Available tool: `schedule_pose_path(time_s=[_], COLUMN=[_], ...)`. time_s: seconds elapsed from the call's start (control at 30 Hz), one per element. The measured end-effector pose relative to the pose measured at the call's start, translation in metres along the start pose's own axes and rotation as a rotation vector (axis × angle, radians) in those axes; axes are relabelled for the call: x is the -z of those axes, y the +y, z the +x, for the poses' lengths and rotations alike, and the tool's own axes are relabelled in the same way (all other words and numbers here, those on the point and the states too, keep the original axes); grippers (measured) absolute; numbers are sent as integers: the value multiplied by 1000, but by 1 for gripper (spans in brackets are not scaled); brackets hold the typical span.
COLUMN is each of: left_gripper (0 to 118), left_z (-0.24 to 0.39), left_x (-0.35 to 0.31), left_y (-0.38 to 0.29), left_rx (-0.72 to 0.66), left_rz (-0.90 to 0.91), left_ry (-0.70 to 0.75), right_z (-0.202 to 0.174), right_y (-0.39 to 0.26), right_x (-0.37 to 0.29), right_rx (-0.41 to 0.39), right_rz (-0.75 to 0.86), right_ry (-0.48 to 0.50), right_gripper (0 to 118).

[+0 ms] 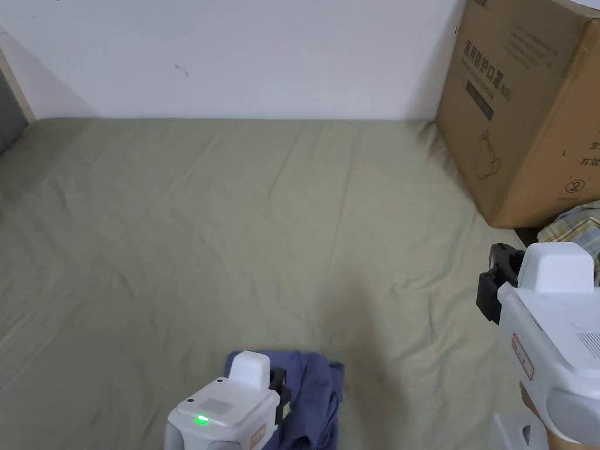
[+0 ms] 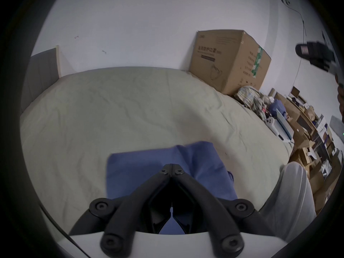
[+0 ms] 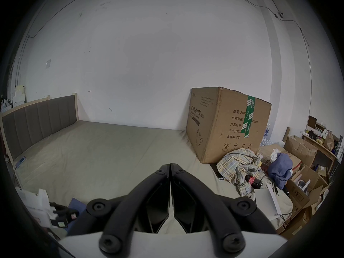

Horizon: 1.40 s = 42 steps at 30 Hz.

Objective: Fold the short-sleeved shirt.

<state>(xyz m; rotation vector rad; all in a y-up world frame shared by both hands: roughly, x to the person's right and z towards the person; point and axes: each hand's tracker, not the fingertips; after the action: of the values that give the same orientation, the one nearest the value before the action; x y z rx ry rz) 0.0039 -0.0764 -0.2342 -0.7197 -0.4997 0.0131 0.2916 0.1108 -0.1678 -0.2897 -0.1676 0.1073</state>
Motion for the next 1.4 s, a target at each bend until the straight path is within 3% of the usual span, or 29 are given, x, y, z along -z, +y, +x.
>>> schedule_pose_path(time_s=[0.17, 0.47, 0.67, 0.87, 1.07, 1.4], left_gripper=[0, 0, 0, 0, 0, 0], left_z=[25, 47, 80, 66, 57, 5], left_x=[32, 62, 64, 54, -3, -101], left_y=[-12, -12, -27, -7, 37, 113], left_rx=[79, 73, 250, 153, 60, 122], left_rz=[-62, -90, -88, -101, 93, 405], left_ry=[-26, -18, 75, 49, 16, 144], right_z=[10, 22, 24, 22, 19, -7], right_y=[-4, -10, -9, -7, 4, 33], right_x=[5, 7, 3, -7, -17, -31], right_rx=[-1, -1, 7, 8, 7, 35], right_rz=[-12, -45, -49, -41, -6, 90], right_ry=[-14, -34, -38, -35, -23, 18], right_gripper=[0, 0, 0, 0, 0, 0])
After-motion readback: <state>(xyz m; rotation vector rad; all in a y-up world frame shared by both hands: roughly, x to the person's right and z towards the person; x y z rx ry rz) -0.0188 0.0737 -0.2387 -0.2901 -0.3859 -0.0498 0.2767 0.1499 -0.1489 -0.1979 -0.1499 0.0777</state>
